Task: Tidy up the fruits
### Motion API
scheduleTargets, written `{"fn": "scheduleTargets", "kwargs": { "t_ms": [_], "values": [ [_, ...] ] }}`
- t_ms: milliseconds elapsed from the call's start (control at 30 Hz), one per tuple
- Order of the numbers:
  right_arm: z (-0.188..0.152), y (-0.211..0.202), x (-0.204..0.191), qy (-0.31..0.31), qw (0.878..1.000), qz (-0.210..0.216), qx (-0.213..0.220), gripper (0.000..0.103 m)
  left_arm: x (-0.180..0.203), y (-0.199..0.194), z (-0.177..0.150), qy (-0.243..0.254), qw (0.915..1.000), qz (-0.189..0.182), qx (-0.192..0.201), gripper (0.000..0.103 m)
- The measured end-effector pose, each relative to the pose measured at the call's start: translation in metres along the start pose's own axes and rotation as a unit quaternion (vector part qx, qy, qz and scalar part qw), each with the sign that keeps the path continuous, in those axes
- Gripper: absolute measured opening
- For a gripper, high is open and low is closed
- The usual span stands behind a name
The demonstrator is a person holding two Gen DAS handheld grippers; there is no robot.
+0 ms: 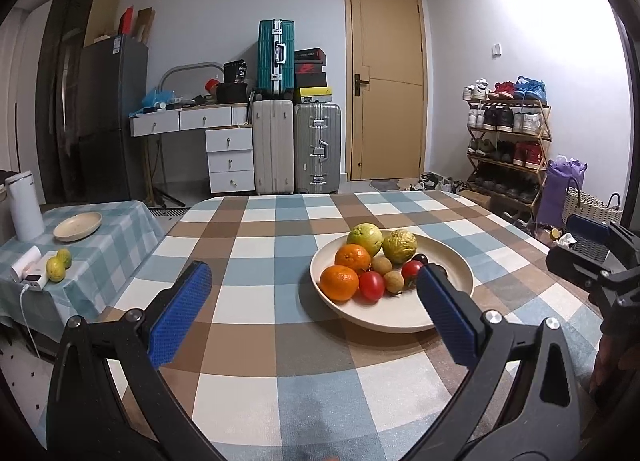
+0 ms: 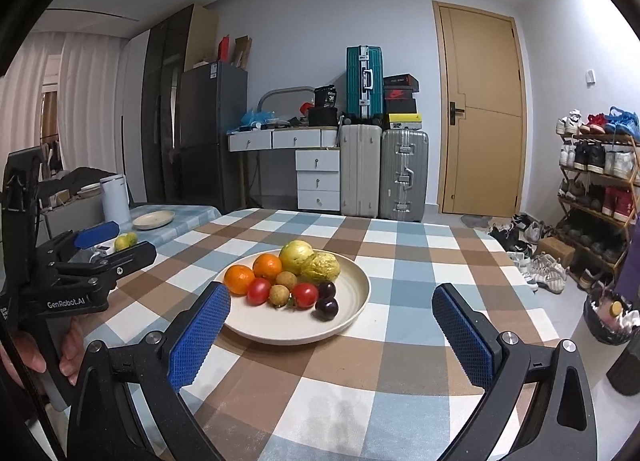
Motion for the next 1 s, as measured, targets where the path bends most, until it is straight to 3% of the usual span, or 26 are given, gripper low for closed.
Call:
{"fn": "scheduleTargets", "kwargs": {
  "t_ms": [1000],
  "values": [
    [0.0007,-0.0003,-0.0002,0.0,1.0,0.001,0.0,0.103,-0.0033,0.0,-0.0013,0.0,1.0,0.005,0.0,0.102]
  ]
}}
Point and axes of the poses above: each gripper's, at about its wrist camera, not at the fingertips, and y roughly the way its jaws point, x to its right, z to its top, the point moved 7 cm from there along y, roughly the way its jaws point, and after that the axes turned 6 degrees about x, right-handed, at the moved point
